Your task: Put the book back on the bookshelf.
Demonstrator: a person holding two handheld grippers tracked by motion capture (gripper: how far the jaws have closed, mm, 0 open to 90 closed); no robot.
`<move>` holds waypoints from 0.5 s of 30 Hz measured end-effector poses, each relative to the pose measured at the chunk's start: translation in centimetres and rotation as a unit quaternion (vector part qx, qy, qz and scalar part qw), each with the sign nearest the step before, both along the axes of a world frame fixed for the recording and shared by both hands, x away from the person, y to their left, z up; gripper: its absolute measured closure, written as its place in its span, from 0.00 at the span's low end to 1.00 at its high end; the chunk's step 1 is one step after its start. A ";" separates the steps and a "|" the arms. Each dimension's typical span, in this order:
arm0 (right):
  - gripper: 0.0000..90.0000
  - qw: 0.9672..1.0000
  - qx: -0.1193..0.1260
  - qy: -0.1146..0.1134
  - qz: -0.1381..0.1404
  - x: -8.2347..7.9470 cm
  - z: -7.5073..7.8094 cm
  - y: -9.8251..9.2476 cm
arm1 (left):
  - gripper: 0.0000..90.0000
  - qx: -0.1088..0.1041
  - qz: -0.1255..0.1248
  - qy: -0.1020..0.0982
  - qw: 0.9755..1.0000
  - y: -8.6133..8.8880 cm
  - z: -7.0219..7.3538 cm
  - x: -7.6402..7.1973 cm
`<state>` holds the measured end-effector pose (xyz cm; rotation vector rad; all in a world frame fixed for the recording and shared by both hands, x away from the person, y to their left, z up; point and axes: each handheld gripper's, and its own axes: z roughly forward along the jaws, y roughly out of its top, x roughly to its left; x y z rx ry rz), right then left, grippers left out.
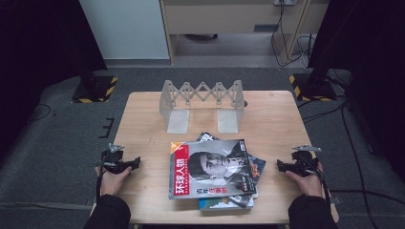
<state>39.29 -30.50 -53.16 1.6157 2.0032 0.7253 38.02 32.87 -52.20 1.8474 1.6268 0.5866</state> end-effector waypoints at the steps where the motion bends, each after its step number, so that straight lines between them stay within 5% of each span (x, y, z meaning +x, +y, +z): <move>1: 0.06 1.000 -0.003 -0.001 -0.002 0.0 0.1 0.0 | 0.17 -0.008 0.001 -0.002 1.000 -0.1 0.2 -0.1; 3: 0.05 1.000 0.000 0.003 -0.005 -0.1 0.4 -0.1 | 0.18 -0.028 -0.003 -0.008 1.000 -0.5 0.7 -0.4; 15: 0.08 0.999 0.045 -0.018 -0.004 -0.6 3.0 0.6 | 0.20 -0.062 -0.034 -0.030 0.997 -2.6 2.4 -1.7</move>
